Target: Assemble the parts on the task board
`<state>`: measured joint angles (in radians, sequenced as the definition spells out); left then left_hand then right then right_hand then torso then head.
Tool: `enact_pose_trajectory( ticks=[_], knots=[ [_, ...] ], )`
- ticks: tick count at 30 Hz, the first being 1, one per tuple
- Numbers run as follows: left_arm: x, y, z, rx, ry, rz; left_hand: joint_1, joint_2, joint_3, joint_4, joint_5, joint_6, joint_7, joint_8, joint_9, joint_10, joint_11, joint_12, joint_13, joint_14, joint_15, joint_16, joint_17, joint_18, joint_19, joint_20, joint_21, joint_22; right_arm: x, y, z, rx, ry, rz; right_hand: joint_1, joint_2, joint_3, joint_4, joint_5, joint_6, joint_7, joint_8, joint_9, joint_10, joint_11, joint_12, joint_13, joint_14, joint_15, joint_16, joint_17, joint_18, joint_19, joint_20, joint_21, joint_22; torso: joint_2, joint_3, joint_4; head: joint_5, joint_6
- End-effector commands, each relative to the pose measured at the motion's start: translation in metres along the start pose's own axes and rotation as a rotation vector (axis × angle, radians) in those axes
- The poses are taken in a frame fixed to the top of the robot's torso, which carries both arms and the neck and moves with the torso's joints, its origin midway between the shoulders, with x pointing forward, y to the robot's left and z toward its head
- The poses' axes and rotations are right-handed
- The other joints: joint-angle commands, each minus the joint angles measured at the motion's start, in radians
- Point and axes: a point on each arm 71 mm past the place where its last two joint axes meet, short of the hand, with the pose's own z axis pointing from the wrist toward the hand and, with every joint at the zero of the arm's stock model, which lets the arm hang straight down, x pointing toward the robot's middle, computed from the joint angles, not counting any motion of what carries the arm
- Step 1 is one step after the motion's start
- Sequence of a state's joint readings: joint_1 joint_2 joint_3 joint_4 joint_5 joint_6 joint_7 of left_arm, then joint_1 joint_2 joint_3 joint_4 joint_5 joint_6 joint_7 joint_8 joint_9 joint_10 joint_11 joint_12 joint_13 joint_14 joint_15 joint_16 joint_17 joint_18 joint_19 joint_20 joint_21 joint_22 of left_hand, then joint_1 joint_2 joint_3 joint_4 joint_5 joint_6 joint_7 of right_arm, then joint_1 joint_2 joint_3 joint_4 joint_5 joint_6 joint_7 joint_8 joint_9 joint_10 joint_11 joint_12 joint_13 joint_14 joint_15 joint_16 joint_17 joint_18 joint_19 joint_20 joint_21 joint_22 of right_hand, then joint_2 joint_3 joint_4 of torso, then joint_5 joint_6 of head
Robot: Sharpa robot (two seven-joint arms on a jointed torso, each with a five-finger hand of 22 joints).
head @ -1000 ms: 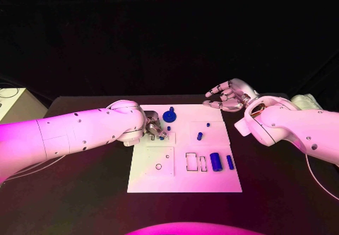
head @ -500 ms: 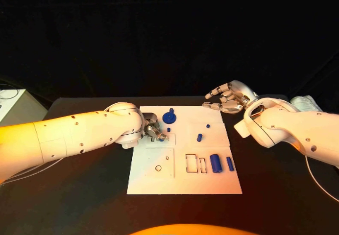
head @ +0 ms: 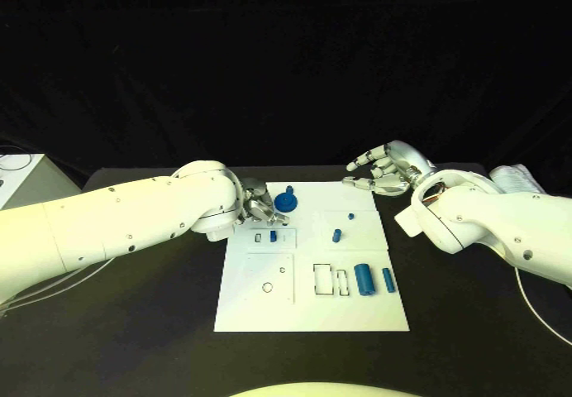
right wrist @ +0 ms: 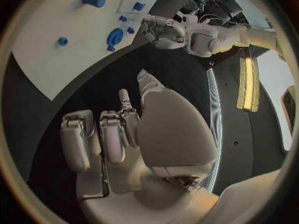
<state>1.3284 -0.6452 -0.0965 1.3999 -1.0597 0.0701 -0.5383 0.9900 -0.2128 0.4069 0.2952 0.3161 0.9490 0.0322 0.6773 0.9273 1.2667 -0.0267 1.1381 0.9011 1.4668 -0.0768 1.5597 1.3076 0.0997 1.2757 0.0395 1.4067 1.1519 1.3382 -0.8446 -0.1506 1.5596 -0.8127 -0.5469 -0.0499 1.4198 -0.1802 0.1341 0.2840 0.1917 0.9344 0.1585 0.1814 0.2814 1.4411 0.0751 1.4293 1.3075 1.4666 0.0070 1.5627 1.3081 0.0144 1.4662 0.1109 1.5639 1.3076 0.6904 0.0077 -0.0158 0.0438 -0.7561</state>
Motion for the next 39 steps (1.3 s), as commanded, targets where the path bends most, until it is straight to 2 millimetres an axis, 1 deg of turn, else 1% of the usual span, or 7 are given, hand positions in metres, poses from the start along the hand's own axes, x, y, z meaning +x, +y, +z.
enact_pose_trajectory(
  ticks=[1,6,10,13,19,24,39],
  knots=[
    [-0.006,-0.001,-0.004,0.01,-0.008,0.015,-0.012,0.001,-0.006,-0.001,-0.006,-0.006,0.003,0.003,0.001,-0.01,-0.002,-0.008,-0.005,0.089,-0.001,-0.004,0.227,-0.009,-0.008,-0.001,-0.005,-0.005,0.001,0.0,0.0,-0.009,0.008,-0.005,-0.011,0.002,0.0,0.005,-0.002,-0.005,-0.001,0.007,0.001,-0.004,0.001,-0.002,0.129,0.096,-0.005,-0.005,0.232,-0.011,0.099,-0.005,-0.003,0.255,0.002,0.0006,0.0004,-0.002,0.004],
    [-0.023,0.001,-0.011,0.01,-0.023,0.016,0.005,0.008,-0.01,-0.003,-0.008,-0.022,0.008,-0.004,0.001,-0.034,0.002,-0.027,-0.032,0.08,0.002,-0.014,0.206,-0.004,-0.029,0.002,-0.018,-0.031,0.0,-0.001,0.0,-0.006,0.006,-0.006,-0.011,0.002,0.0,0.005,-0.002,-0.005,-0.001,0.007,0.001,-0.004,0.001,-0.002,0.129,0.096,-0.005,-0.005,0.232,-0.011,0.099,-0.005,-0.003,0.255,0.002,0.0005,0.001,-0.002,0.008],
    [-0.041,0.01,-0.011,-0.01,-0.034,-0.019,0.061,0.023,-0.004,-0.004,0.0,-0.086,0.04,-0.061,-0.029,-0.127,0.029,-0.106,-0.134,0.046,0.025,-0.046,0.139,0.009,-0.089,0.018,-0.056,-0.102,-0.001,-0.001,0.0,-0.005,0.005,-0.006,-0.011,0.002,0.0,0.005,-0.002,-0.005,-0.001,0.007,0.001,-0.004,0.001,-0.002,0.129,0.096,-0.005,-0.005,0.232,-0.011,0.099,-0.005,-0.003,0.255,0.002,0.0,0.0023,-0.001,0.01],
    [-0.054,0.02,-0.007,-0.035,-0.051,-0.048,0.08,0.028,-0.004,-0.003,0.001,-0.104,0.06,-0.11,-0.069,-0.138,0.047,-0.11,-0.144,0.044,0.041,-0.046,0.136,0.009,-0.091,0.031,-0.059,-0.102,-0.001,-0.002,0.0,-0.005,0.004,-0.006,-0.011,0.002,0.0,0.005,-0.002,-0.005,-0.001,0.007,0.001,-0.004,0.001,-0.002,0.129,0.096,-0.005,-0.005,0.232,-0.011,0.099,-0.005,-0.003,0.255,0.004,-0.0007,0.0005,0.001,0.016],
    [-0.071,0.034,0.004,-0.083,-0.079,-0.083,0.087,0.025,-0.007,-0.003,0.001,-0.104,0.064,-0.121,-0.079,-0.145,0.051,-0.113,-0.151,0.044,0.044,-0.047,0.135,0.01,-0.09,0.035,-0.059,-0.101,-0.002,-0.002,-0.001,-0.005,0.003,-0.006,-0.011,0.002,0.0,0.005,-0.002,-0.005,-0.001,0.007,0.001,-0.004,0.001,-0.002,0.129,0.096,-0.005,-0.005,0.232,-0.011,0.099,-0.005,-0.003,0.255,0.006,-0.0001,0.0005,0.008,0.021],
    [-0.077,0.039,0.013,-0.114,-0.07,-0.089,0.082,0.022,-0.014,-0.001,-0.001,-0.101,0.066,-0.127,-0.086,-0.149,0.053,-0.114,-0.153,0.044,0.047,-0.046,0.136,0.01,-0.09,0.038,-0.059,-0.101,-0.001,-0.002,-0.001,-0.005,0.004,-0.006,-0.011,0.002,0.0,0.005,-0.002,-0.005,-0.001,0.007,0.001,-0.004,0.001,-0.002,0.129,0.096,-0.005,-0.005,0.232,-0.011,0.099,-0.005,-0.003,0.255,0.011,-0.0032,-0.0029,0.005,0.024],
    [-0.074,0.043,0.031,-0.164,0.032,-0.074,0.061,0.019,-0.036,0.0,-0.015,-0.093,0.069,-0.138,-0.099,-0.165,0.058,-0.121,-0.167,0.039,0.052,-0.048,0.13,0.012,-0.098,0.045,-0.065,-0.11,-0.002,0.0,-0.002,-0.018,-0.006,-0.005,-0.017,0.003,0.001,0.003,-0.002,-0.01,-0.001,0.011,0.002,-0.052,0.0,-0.056,0.08,0.092,-0.005,-0.011,0.221,-0.006,0.088,-0.005,-0.023,0.239,0.026,-0.0049,-0.0092,0.014,0.031]
  ],
)
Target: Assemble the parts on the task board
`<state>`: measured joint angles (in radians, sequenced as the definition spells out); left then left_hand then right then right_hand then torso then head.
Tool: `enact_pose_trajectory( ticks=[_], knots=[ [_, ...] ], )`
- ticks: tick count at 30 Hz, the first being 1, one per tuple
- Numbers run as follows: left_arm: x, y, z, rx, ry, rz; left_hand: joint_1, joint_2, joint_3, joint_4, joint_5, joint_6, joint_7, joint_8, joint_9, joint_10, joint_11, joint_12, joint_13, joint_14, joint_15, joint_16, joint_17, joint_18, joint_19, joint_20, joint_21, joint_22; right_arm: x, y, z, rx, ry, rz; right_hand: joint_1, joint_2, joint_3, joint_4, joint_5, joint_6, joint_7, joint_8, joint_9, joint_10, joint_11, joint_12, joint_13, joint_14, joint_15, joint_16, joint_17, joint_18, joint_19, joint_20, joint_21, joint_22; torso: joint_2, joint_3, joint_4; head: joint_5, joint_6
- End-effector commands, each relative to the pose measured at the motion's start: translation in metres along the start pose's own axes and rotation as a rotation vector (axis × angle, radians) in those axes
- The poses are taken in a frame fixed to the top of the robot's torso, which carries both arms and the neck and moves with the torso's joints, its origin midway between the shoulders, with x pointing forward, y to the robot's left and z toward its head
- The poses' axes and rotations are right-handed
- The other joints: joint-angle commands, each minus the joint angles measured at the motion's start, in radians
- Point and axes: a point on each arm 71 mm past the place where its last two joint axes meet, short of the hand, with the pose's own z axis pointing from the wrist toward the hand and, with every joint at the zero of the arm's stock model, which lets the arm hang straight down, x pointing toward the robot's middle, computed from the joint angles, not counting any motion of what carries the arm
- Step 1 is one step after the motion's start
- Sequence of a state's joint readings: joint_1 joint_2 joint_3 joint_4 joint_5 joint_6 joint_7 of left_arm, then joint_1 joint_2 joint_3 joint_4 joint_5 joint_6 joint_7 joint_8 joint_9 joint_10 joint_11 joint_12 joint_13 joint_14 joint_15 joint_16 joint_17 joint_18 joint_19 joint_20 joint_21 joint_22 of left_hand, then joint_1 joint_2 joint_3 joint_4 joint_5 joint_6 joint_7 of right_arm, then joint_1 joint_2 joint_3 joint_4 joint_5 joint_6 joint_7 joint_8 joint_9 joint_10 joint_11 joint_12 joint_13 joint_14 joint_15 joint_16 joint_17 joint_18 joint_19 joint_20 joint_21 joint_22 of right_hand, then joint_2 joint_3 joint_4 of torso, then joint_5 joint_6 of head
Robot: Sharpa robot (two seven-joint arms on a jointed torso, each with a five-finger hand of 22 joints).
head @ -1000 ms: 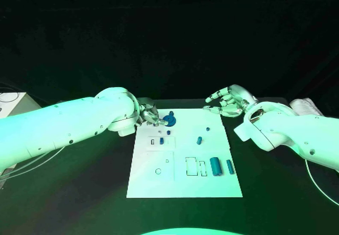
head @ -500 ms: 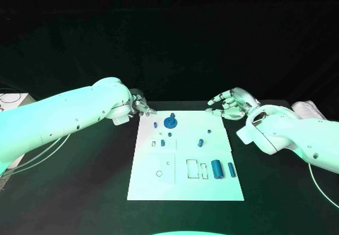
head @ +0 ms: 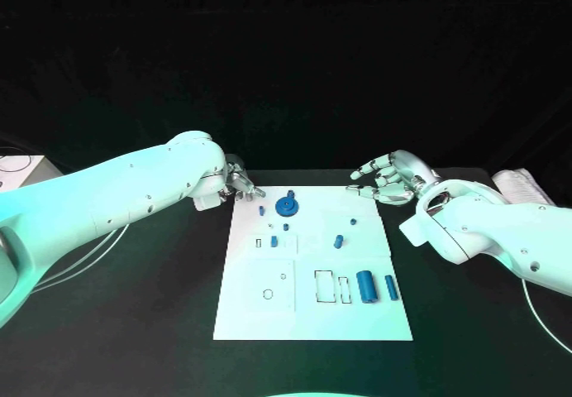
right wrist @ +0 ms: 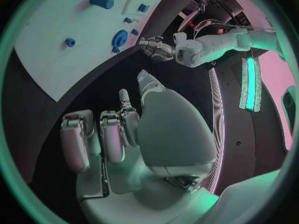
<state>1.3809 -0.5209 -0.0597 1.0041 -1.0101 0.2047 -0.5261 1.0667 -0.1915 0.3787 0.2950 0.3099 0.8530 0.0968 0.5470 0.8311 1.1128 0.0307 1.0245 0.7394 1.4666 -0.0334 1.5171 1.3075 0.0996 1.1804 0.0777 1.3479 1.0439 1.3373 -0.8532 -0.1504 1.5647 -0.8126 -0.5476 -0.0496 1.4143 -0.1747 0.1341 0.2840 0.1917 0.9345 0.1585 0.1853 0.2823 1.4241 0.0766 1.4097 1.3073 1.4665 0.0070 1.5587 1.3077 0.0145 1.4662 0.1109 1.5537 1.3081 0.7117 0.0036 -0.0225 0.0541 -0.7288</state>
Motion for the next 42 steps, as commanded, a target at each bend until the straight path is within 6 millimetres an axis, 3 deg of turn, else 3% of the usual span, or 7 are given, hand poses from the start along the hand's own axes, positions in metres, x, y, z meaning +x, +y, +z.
enact_pose_trajectory(
  ticks=[1,4,7,10,24,27,42],
  knots=[
    [0.004,-0.001,0.003,0.008,0.076,0.012,-0.015,-0.003,-0.008,0.0,-0.008,0.003,0.005,-0.007,-0.003,-0.011,0.0,-0.007,-0.006,0.04,0.009,-0.006,0.13,0.012,-0.003,0.006,-0.006,-0.002,0.0,0.002,0.0,-0.023,-0.009,-0.003,-0.012,-0.004,0.003,0.002,-0.002,-0.016,-0.001,0.011,0.003,-0.078,-0.003,-0.089,0.032,0.082,-0.007,-0.023,0.189,0.002,0.072,-0.006,-0.041,0.216,0.005,-0.0008,-0.0028,0.004,0.003],
    [0.005,-0.001,0.005,0.003,0.084,0.006,-0.015,-0.003,-0.008,0.0,-0.008,0.003,0.005,-0.007,-0.003,-0.011,0.0,-0.007,-0.006,0.04,0.009,-0.006,0.13,0.012,-0.003,0.006,-0.006,-0.002,-0.001,0.003,0.0,-0.031,-0.023,0.007,-0.011,-0.006,0.007,0.002,0.008,-0.028,-0.002,0.018,0.005,-0.137,-0.004,-0.173,-0.045,0.066,-0.009,-0.052,0.14,0.018,0.04,-0.008,-0.101,0.17,0.004,-0.001,-0.0029,0.001,0.002],
    [0.006,-0.001,0.006,0.002,0.085,0.0,-0.018,-0.002,-0.011,0.0,-0.011,0.003,0.005,-0.008,-0.005,-0.013,0.001,-0.007,-0.006,0.04,0.009,-0.005,0.131,0.013,-0.004,0.007,-0.006,-0.003,-0.002,0.003,0.001,-0.033,-0.033,0.019,-0.007,-0.011,0.018,0.003,0.011,-0.049,-0.002,0.031,0.01,-0.286,-0.006,-0.403,-0.256,0.0,-0.011,-0.171,-0.027,0.069,-0.068,-0.011,-0.326,0.003,0.005,-0.0012,-0.0028,-0.002,0.001],
    [0.007,-0.001,0.007,0.004,0.084,-0.011,-0.018,-0.002,-0.011,0.0,-0.011,0.004,0.005,-0.008,-0.005,-0.012,0.001,-0.006,-0.004,0.04,0.009,-0.005,0.131,0.012,-0.004,0.007,-0.006,-0.003,-0.002,0.004,0.001,-0.036,-0.043,0.028,-0.007,-0.012,0.029,0.004,0.012,-0.059,-0.003,0.045,0.015,-0.372,-0.009,-0.604,-0.447,-0.041,-0.017,-0.278,-0.139,0.1,-0.13,-0.013,-0.511,-0.136,0.004,-0.001,-0.0022,-0.003,0.0],
    [0.01,-0.001,0.009,0.003,0.109,-0.01,-0.02,0.006,-0.015,-0.001,-0.012,0.016,0.002,-0.004,-0.006,-0.009,-0.001,0.002,0.002,0.043,0.009,-0.001,0.138,0.012,-0.002,0.009,-0.005,0.001,-0.003,0.004,0.002,-0.039,-0.055,0.036,-0.009,-0.019,0.036,0.004,0.012,-0.069,-0.006,0.061,0.02,-0.357,-0.01,-0.653,-0.51,-0.05,-0.017,-0.34,-0.18,0.112,-0.13,-0.019,-0.613,-0.214,0.003,0.0006,-0.0012,0.001,-0.003],
    [0.013,-0.001,0.01,0.004,0.116,-0.008,-0.018,0.008,-0.014,-0.002,-0.011,0.017,0.001,-0.003,-0.006,-0.009,-0.002,0.003,0.003,0.043,0.009,-0.001,0.138,0.012,-0.003,0.009,-0.005,0.001,-0.003,0.005,0.002,-0.039,-0.054,0.036,-0.009,-0.019,0.036,0.004,0.012,-0.07,-0.006,0.062,0.02,-0.357,-0.01,-0.655,-0.514,-0.05,-0.018,-0.344,-0.182,0.112,-0.13,-0.019,-0.62,-0.219,0.003,0.0005,-0.0013,-0.007,-0.005],
    [0.019,0.0,0.014,0.0,0.126,-0.018,-0.003,0.015,-0.01,-0.003,-0.01,0.02,0.0,-0.002,-0.008,-0.008,-0.004,0.006,0.005,0.043,0.007,0.0,0.139,0.012,-0.001,0.009,-0.004,0.004,-0.002,0.006,0.002,-0.043,-0.052,0.037,-0.01,-0.02,0.042,0.003,0.012,-0.075,-0.006,0.071,0.022,-0.358,-0.01,-0.683,-0.549,-0.067,-0.017,-0.403,-0.224,0.125,-0.147,-0.02,-0.715,-0.29,0.003,0.0018,-0.0006,-0.007,-0.003]
  ],
)
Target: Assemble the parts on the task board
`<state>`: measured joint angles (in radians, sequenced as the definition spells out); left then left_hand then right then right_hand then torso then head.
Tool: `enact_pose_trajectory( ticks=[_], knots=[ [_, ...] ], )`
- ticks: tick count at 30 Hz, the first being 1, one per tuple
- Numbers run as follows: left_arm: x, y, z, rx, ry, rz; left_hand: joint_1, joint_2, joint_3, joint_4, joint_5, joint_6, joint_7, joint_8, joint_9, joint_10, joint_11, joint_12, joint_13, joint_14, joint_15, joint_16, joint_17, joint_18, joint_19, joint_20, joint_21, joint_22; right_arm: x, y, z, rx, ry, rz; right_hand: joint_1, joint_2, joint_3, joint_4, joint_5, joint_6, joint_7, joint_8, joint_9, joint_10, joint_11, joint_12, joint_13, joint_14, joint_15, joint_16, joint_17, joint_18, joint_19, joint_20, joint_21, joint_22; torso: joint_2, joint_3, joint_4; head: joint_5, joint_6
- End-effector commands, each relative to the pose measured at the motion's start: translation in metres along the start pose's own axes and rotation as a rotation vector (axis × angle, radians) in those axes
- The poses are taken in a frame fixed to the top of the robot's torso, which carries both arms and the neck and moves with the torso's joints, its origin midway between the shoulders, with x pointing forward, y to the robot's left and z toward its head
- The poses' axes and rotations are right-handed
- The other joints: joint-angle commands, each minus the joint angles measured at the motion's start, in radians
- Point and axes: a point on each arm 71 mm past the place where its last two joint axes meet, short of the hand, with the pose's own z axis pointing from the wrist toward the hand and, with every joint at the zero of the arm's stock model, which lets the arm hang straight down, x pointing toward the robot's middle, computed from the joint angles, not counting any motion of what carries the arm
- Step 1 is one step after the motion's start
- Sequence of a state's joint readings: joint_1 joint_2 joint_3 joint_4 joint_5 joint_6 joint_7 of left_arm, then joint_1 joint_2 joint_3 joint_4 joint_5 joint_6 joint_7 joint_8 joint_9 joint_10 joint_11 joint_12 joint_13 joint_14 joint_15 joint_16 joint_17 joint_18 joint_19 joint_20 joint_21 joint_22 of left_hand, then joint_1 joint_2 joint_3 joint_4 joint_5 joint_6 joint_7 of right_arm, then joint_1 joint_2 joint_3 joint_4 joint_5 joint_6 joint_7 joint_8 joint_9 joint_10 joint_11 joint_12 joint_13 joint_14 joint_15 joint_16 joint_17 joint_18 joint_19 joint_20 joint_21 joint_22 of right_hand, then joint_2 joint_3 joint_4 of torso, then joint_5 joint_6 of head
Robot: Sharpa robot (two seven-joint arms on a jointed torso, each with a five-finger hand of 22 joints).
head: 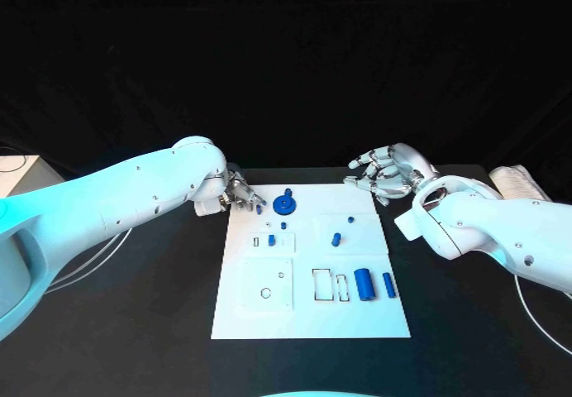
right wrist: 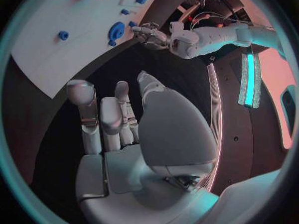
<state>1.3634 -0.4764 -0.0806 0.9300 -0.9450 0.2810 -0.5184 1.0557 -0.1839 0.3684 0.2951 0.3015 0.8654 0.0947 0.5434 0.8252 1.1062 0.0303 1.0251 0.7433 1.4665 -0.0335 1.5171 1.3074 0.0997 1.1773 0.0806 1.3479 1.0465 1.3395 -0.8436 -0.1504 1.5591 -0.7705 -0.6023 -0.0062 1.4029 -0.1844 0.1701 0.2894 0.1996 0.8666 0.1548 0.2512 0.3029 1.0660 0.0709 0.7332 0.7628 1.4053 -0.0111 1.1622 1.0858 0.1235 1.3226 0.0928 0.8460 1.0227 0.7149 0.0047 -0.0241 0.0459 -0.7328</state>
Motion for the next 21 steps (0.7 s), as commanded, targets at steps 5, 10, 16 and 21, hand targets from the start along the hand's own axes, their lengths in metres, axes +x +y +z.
enact_pose_trajectory(
  ticks=[5,10,16,21],
  knots=[
    [0.0025,-0.0031,0.0006,0.02,0.021,-0.004,0.02,0.013,0.004,-0.004,-0.001,0.009,0.001,0.002,-0.003,-0.001,-0.004,0.007,0.001,0.043,0.006,0.0,0.14,0.012,0.002,0.006,-0.003,0.002,0.0007,0.0021,0.0003,-0.018,0.004,0.001,0.002,-0.01,0.006,-0.002,0.004,-0.007,-0.002,0.005,0.001,0.0,-0.004,-0.007,-0.004,-0.006,0.001,-0.006,-0.002,0.016,-0.004,-0.001,-0.007,-0.004,0.001,-0.0002,0.0006,0.002,-0.001],
    [0.0035,-0.0039,0.001,0.022,0.024,-0.006,0.045,0.027,0.012,-0.005,0.0,0.01,-0.001,0.003,-0.005,0.0,-0.006,0.011,0.002,0.043,0.005,0.001,0.14,0.012,0.002,0.006,-0.003,0.004,0.0012,0.0022,0.0006,-0.017,0.007,0.001,0.002,-0.01,0.006,-0.002,0.004,-0.007,-0.002,0.006,0.001,0.001,-0.005,-0.008,-0.006,-0.005,0.001,-0.006,0.0,0.016,-0.002,-0.001,-0.007,-0.004,0.0,-0.0003,0.0003,0.003,-0.001],
    [0.0041,-0.0044,0.0015,0.025,0.025,-0.014,0.127,0.051,0.04,-0.008,0.001,0.012,-0.006,0.008,-0.008,0.0,-0.011,0.014,0.0,0.045,0.0,0.004,0.144,0.011,0.004,0.002,-0.001,0.009,0.0017,0.0024,0.0011,-0.017,0.009,0.001,0.002,-0.01,0.006,-0.002,0.004,-0.007,-0.002,0.006,0.001,0.001,-0.005,-0.008,-0.006,-0.005,0.001,-0.006,0.0,0.016,-0.002,-0.001,-0.007,-0.004,0.001,-0.0015,0.0006,0.003,-0.003],
    [0.0039,-0.0042,0.0017,0.028,0.021,-0.021,0.158,0.06,0.05,-0.009,0.001,0.011,-0.008,0.01,-0.008,0.001,-0.012,0.015,-0.001,0.045,-0.001,0.005,0.145,0.011,0.005,0.001,0.0,0.011,0.0022,0.0024,0.0018,-0.016,0.011,0.0,0.002,-0.01,0.006,-0.002,0.004,-0.007,-0.002,0.006,0.001,0.001,-0.005,-0.008,-0.006,-0.005,0.001,-0.006,0.0,0.016,-0.002,-0.001,-0.007,-0.004,0.001,-0.0009,0.0014,0.004,-0.003]
  ],
)
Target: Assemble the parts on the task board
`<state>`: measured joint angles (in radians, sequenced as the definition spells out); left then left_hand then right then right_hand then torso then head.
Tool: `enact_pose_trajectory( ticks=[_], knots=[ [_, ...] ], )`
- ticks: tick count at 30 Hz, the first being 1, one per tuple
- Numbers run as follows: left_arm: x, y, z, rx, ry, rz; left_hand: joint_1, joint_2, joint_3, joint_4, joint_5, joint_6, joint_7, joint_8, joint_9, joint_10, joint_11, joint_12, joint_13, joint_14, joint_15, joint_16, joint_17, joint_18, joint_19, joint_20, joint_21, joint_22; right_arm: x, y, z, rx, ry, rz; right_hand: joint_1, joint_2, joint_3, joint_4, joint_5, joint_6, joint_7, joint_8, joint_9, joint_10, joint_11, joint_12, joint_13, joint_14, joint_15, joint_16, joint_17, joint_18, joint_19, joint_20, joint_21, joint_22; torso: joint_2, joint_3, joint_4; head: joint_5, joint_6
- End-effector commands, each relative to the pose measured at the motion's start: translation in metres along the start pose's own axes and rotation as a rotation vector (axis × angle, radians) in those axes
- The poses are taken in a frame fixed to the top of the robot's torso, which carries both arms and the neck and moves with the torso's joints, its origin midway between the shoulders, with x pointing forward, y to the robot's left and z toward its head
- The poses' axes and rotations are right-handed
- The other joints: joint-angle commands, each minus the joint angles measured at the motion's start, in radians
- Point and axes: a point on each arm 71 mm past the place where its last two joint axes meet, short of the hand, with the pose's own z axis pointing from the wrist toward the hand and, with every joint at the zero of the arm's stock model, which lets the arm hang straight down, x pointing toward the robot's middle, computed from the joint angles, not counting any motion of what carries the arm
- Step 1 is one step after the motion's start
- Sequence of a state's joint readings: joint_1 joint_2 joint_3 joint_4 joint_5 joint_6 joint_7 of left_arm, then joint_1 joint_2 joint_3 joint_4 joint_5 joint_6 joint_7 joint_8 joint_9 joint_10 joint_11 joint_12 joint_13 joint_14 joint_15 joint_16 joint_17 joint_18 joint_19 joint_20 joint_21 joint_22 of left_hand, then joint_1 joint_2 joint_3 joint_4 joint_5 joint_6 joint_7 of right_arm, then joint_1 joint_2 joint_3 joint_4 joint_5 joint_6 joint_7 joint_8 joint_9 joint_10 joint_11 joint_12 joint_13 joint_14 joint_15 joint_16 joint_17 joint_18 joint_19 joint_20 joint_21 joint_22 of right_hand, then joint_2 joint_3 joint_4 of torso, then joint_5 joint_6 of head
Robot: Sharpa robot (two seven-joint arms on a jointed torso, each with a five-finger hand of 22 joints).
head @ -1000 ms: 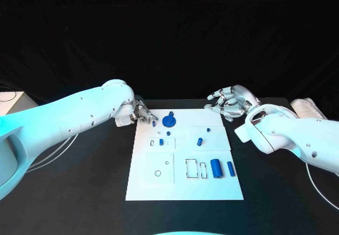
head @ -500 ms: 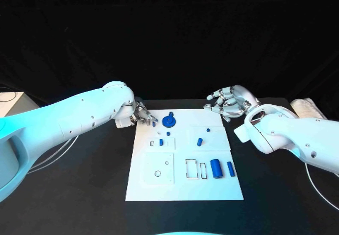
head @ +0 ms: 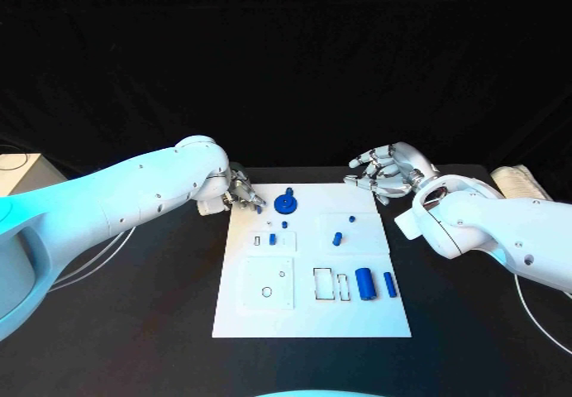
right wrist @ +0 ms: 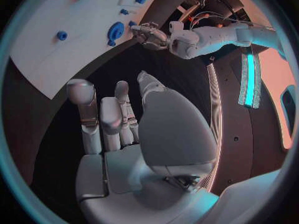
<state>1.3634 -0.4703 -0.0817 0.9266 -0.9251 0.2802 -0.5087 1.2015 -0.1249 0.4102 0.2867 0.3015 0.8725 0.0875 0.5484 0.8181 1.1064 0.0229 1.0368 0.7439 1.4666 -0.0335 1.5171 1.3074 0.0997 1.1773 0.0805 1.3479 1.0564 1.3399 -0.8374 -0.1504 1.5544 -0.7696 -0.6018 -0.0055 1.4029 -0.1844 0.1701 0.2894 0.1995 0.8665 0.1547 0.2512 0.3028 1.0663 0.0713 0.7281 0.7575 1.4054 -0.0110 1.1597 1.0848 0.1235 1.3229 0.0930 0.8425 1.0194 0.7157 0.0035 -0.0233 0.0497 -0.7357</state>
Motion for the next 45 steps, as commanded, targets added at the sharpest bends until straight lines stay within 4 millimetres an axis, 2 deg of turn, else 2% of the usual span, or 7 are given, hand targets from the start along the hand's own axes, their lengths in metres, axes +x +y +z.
enact_pose_trajectory(
  ticks=[1,11,17,24,32,39,45],
  knots=[
    [0.002,-0.001,0.001,0.012,0.01,-0.008,0.017,0.001,0.009,-0.001,0.0,0.004,-0.001,0.006,-0.001,0.001,-0.005,0.004,-0.002,0.045,-0.001,0.005,0.144,0.011,0.004,0.001,0.0,0.001,0.001,0.002,0.001,-0.014,0.01,0.0,0.001,-0.009,0.007,-0.002,0.005,-0.007,-0.002,0.007,0.002,0.002,-0.005,-0.004,-0.004,-0.005,0.0,-0.006,0.0,0.016,-0.002,-0.002,-0.009,-0.005,0.0,0.0008,0.0009,0.002,-0.001],
    [0.002,-0.001,0.001,0.022,0.007,-0.031,0.076,0.016,0.03,-0.005,0.0,0.002,-0.004,0.012,0.0,0.002,-0.008,0.003,-0.006,0.046,-0.003,0.006,0.147,0.01,0.005,-0.001,0.001,0.005,0.002,0.001,0.001,-0.013,0.013,-0.001,0.001,-0.009,0.008,-0.002,0.006,-0.007,-0.002,0.008,0.002,0.003,-0.005,-0.005,-0.005,-0.004,0.0,-0.008,0.0,0.016,-0.001,-0.002,-0.011,-0.006,-0.001,0.0002,-0.0004,0.004,-0.003],
    [0.002,0.001,0.0,0.027,0.003,-0.053,0.166,0.023,0.123,-0.04,0.003,-0.006,-0.006,0.04,0.016,0.016,-0.011,0.006,-0.005,0.053,-0.006,0.012,0.159,0.008,0.012,-0.004,0.007,0.018,0.002,0.001,0.001,-0.012,0.014,-0.001,0.001,-0.009,0.008,-0.002,0.006,-0.007,-0.002,0.008,0.002,0.003,-0.005,-0.005,-0.005,-0.004,0.0,-0.008,0.0,0.016,-0.001,-0.002,-0.011,-0.006,-0.002,0.0007,0.0,0.003,-0.003],
    [0.002,0.002,-0.002,0.039,-0.007,-0.081,0.153,-0.032,0.276,-0.087,0.01,-0.003,-0.007,0.072,0.032,0.046,-0.014,0.019,0.008,0.068,-0.009,0.024,0.186,0.003,0.035,-0.008,0.027,0.051,0.001,0.0,0.001,-0.01,0.013,-0.002,0.001,-0.009,0.008,-0.002,0.007,-0.007,-0.002,0.008,0.002,0.003,-0.005,-0.006,-0.007,-0.005,0.0,-0.01,-0.002,0.017,-0.002,-0.002,-0.015,-0.01,-0.002,0.0008,0.0009,0.005,0.0],
    [0.003,0.006,-0.008,0.062,-0.022,-0.131,0.058,-0.104,0.438,-0.177,0.048,0.037,-0.02,0.096,0.037,0.11,-0.028,0.056,0.053,0.095,-0.022,0.046,0.242,-0.009,0.082,-0.02,0.063,0.114,0.0,-0.001,0.002,-0.006,0.01,-0.003,0.001,-0.009,0.009,-0.002,0.009,-0.008,-0.002,0.009,0.002,0.004,-0.005,-0.007,-0.009,-0.004,0.0,-0.011,-0.001,0.017,-0.001,-0.002,-0.016,-0.01,-0.005,0.0026,0.0046,0.01,0.001],
    [0.009,0.011,-0.019,0.087,-0.022,-0.157,0.001,-0.126,0.472,-0.225,0.133,0.071,-0.034,0.101,0.034,0.154,-0.042,0.075,0.082,0.104,-0.034,0.054,0.263,-0.017,0.115,-0.032,0.083,0.153,-0.002,-0.003,0.001,-0.002,0.007,-0.003,0.001,-0.009,0.009,-0.002,0.009,-0.008,-0.002,0.009,0.002,0.004,-0.005,-0.007,-0.009,-0.004,0.0,-0.011,-0.001,0.017,-0.001,-0.002,-0.016,-0.01,-0.012,0.0056,0.0075,0.011,-0.004],
    [0.018,0.013,-0.032,0.11,-0.029,-0.142,-0.017,-0.129,0.481,-0.24,0.154,0.08,-0.038,0.103,0.034,0.164,-0.046,0.074,0.081,0.104,-0.039,0.054,0.263,-0.019,0.125,-0.037,0.089,0.165,-0.004,-0.005,0.001,0.003,0.001,-0.003,0.0,-0.01,0.009,-0.002,0.01,-0.008,-0.002,0.009,0.002,0.004,-0.005,-0.008,-0.011,-0.005,0.0,-0.014,-0.003,0.017,-0.001,-0.002,-0.022,-0.014,-0.016,0.0071,0.0107,0.012,-0.011]
  ],
)
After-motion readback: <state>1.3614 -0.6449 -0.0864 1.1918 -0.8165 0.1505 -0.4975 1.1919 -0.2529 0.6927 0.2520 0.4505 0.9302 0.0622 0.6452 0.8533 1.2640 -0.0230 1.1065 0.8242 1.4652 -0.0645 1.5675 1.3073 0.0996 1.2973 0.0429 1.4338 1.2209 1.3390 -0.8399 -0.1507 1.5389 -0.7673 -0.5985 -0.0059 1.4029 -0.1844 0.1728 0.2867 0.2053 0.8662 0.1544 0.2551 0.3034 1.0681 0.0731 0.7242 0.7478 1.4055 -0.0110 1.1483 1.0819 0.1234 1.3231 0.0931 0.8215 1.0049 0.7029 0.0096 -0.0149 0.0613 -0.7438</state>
